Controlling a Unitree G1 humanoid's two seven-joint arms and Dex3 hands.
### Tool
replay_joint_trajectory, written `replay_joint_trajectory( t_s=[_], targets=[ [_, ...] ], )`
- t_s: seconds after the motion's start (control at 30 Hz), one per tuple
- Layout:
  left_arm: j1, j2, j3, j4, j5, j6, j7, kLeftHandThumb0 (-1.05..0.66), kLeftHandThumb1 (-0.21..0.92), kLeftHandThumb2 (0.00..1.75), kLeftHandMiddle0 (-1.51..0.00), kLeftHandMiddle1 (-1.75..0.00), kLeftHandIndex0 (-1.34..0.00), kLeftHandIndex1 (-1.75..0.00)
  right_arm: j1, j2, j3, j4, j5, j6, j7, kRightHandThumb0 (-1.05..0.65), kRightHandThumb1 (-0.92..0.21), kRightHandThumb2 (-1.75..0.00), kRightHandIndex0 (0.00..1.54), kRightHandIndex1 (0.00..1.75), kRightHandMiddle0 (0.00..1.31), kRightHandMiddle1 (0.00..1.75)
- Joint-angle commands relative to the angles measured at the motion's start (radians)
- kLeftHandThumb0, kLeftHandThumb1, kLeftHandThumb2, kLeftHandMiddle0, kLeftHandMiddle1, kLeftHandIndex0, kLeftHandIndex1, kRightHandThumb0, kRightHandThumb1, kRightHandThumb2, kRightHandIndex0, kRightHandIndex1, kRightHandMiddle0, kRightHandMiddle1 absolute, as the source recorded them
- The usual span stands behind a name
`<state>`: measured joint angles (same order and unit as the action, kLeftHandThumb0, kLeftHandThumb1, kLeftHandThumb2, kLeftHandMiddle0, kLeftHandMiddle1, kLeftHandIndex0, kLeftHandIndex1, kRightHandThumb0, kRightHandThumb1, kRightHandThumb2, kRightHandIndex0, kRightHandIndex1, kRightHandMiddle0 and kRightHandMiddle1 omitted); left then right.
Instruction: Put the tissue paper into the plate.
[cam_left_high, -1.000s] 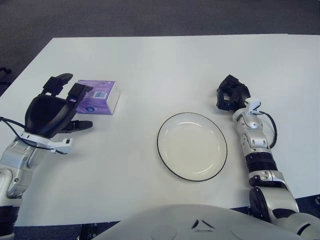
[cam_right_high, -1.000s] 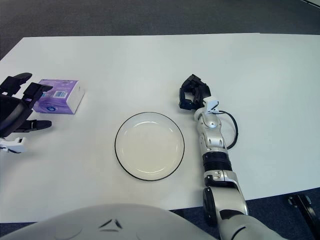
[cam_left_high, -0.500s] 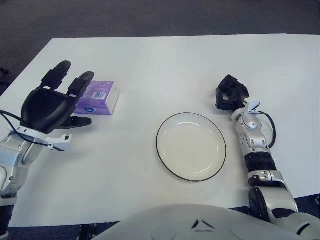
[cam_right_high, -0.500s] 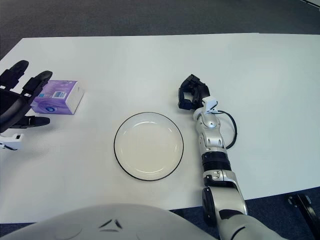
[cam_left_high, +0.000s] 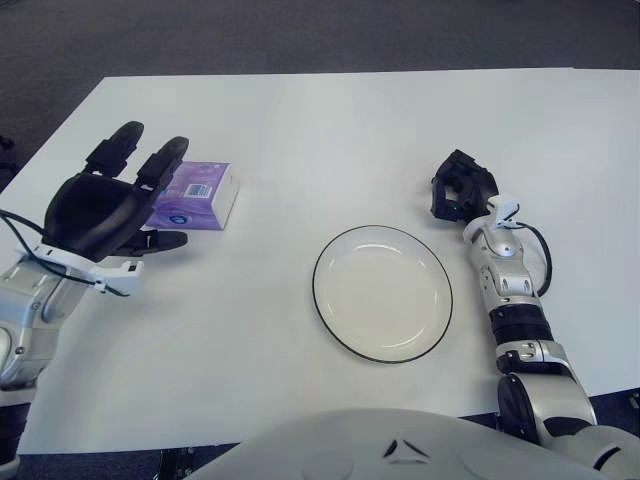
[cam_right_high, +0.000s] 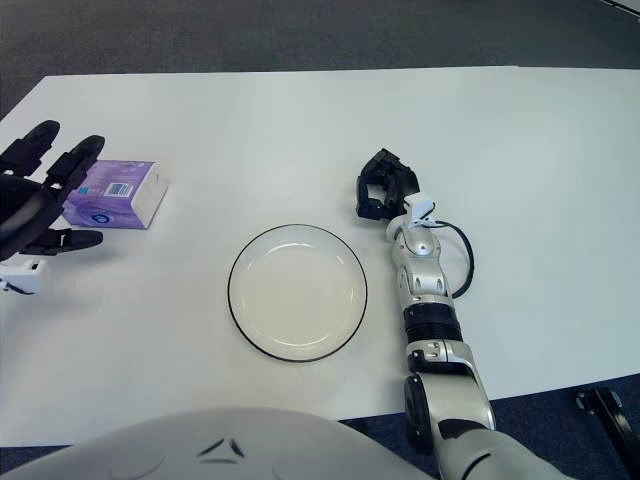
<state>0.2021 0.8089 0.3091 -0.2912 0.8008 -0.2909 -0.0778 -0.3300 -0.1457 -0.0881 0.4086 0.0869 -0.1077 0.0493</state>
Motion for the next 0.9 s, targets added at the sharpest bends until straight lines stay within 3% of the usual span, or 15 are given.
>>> replay_joint_trajectory(
  t_s=[0.0,0.33,0.87],
  targets=[
    [-0.023,0.025,-0.017,0.016,-0.017,-0.014,-0.017,-1.05,0.92,0.49,0.00,0.00,0.00,0.00,0.123,0.038,0.019,0.075,-0.013,0.061,0.000,-0.48,-0.33,-1.30,1.24,1.75,0.61,1.75],
    [-0.108,0.043,-0.084,0.048,-0.039,-0.010,-0.084,-1.05,0.92,0.37,0.00,0.00,0.00,0.00,0.123,0.039,0.020,0.074,-0.012,0.060,0.002,-0.48,-0.33,-1.30,1.23,1.75,0.61,1.75],
    [-0.228,0.052,-0.158,0.137,-0.106,-0.009,-0.162,-1.05,0.92,0.37,0.00,0.00,0.00,0.00,0.129,0.042,0.020,0.068,-0.010,0.052,0.000,-0.48,-0.32,-1.32,1.24,1.75,0.61,1.75]
  ],
)
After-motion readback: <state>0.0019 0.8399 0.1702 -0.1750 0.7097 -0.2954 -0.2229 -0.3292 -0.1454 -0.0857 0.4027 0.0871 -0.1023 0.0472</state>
